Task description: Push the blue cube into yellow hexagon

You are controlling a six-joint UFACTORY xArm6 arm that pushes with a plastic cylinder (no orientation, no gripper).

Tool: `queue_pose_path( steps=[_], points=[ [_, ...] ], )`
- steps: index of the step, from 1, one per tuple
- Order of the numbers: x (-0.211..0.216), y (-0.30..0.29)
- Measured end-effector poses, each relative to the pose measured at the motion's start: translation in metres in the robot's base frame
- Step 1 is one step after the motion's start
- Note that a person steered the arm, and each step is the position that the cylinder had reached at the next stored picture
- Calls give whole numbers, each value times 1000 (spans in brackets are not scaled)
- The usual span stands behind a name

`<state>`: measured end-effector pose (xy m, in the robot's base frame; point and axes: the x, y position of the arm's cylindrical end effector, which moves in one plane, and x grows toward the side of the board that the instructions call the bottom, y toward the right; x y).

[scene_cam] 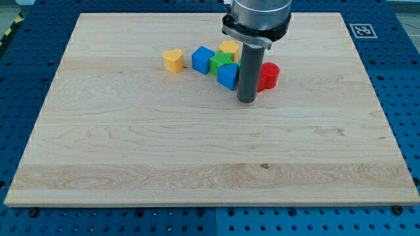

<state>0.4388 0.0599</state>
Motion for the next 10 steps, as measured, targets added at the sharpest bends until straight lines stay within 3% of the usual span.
queue_pose_path(
  steps=[2, 4, 5, 7, 8, 10],
  points=[
    [34, -27],
    [-28, -114],
    [-53, -121],
    [-59, -78],
    [-65, -86],
    [-131, -98]
  ],
)
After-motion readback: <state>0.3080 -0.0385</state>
